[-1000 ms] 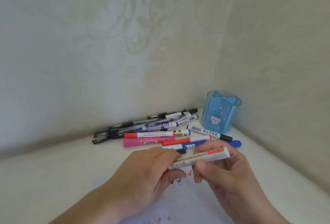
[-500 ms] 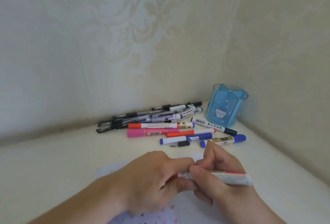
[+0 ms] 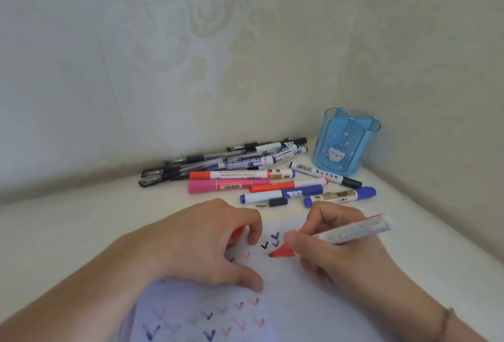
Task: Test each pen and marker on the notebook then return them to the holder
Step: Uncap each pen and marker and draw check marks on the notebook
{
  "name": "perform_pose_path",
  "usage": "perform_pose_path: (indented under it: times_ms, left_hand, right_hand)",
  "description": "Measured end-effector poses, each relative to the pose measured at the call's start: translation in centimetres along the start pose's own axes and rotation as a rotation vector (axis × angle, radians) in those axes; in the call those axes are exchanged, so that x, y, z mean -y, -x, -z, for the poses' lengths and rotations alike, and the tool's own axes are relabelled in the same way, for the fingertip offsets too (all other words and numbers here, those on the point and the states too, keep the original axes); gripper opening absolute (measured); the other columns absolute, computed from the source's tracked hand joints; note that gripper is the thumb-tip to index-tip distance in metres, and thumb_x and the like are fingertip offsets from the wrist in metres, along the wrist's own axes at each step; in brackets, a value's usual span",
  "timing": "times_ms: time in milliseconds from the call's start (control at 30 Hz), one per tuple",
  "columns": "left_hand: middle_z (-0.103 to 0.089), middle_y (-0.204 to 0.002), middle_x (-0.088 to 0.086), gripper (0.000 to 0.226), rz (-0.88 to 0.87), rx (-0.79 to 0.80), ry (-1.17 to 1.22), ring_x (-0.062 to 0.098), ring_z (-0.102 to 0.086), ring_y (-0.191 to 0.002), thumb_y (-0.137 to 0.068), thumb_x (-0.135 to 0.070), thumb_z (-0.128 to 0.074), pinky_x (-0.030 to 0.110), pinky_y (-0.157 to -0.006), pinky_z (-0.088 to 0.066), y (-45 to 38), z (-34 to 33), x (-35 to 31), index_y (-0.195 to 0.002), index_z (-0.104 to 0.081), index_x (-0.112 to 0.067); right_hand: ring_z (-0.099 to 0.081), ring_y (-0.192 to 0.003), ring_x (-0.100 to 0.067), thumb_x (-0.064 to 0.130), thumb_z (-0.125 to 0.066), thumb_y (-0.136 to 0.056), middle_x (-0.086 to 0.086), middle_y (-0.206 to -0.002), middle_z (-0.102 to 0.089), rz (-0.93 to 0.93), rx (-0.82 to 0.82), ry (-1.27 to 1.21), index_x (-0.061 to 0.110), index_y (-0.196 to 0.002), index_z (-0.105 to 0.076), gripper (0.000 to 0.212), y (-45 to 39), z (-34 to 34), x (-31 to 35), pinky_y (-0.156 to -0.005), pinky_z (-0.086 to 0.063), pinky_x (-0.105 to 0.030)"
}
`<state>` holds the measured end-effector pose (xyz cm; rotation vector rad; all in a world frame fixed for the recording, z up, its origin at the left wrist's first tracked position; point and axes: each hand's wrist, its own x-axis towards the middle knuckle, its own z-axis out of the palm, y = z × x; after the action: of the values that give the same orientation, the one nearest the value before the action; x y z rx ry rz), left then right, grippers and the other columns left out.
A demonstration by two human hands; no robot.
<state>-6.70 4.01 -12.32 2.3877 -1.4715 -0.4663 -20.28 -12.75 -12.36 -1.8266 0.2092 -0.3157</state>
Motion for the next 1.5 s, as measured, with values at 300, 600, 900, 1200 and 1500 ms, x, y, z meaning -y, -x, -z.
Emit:
perform_pose_path:
  times_ms: [300, 600, 900, 1200, 1500]
  left_hand:
    - [-0.048, -0.072, -0.014, 0.044, -0.100, -0.053, -0.081, 0.004, -0.048, -0.077, -0.066, -0.072, -0.066, 0.022, -0.065, -0.041, 0.0, -0.2, 0.2, -0.093, -0.044, -0.045]
    - [-0.048, -0.073, -0.013, 0.044, -0.128, -0.044, -0.089, 0.004, -0.049, -0.077, -0.069, -0.070, -0.066, 0.024, -0.066, -0.041, -0.2, -0.3, 0.3, -0.096, -0.045, -0.044]
    - [-0.046, -0.077, -0.009, 0.030, -0.191, -0.083, 0.152, 0.009, -0.042, -0.070, -0.087, -0.023, -0.054, 0.024, -0.063, -0.036, 0.1, -0.4, 0.4, -0.102, -0.037, -0.044]
    - [-0.068, -0.101, -0.020, 0.044, -0.213, -0.254, 0.427, 0.005, -0.060, -0.093, -0.095, -0.014, -0.058, 0.014, -0.081, -0.044, -0.9, -1.1, 0.1, -0.109, -0.029, -0.044]
    - [-0.066, -0.091, -0.003, 0.033, -0.405, -0.252, 0.481, 0.010, -0.058, -0.080, -0.097, -0.031, -0.047, 0.023, -0.079, -0.047, 0.0, -1.6, -1.5, -0.122, -0.030, -0.042]
  right_hand:
    - [-0.048, -0.042, 0.003, 0.011, -0.073, -0.079, 0.016, -0.039, -0.054, 0.026, -0.134, 0.223, 0.009, -0.052, -0.049, 0.036, -0.4, -1.2, -0.2, -0.045, -0.033, -0.007]
    - [-0.044, -0.046, -0.002, 0.013, -0.073, -0.075, 0.008, -0.044, -0.052, 0.016, -0.100, 0.257, 0.016, -0.049, -0.050, 0.035, -0.8, -1.1, -0.8, -0.044, -0.032, -0.011]
    - [-0.031, -0.040, -0.014, 0.042, -0.080, -0.067, 0.002, -0.042, -0.046, 0.034, -0.207, -0.066, 0.014, -0.063, -0.051, 0.040, -0.6, -0.1, -0.7, -0.040, -0.027, -0.021]
    - [-0.043, -0.046, -0.027, 0.034, -0.061, -0.060, -0.015, -0.051, -0.055, 0.072, -0.096, -0.260, 0.016, -0.070, -0.066, 0.021, -0.5, 1.0, -0.8, -0.052, -0.027, -0.035]
    - [-0.051, -0.040, -0.025, 0.039, -0.064, -0.071, -0.014, -0.055, -0.064, 0.077, 0.101, -0.249, 0.022, -0.070, -0.061, 0.017, -0.3, 0.2, -0.6, -0.043, -0.032, -0.024]
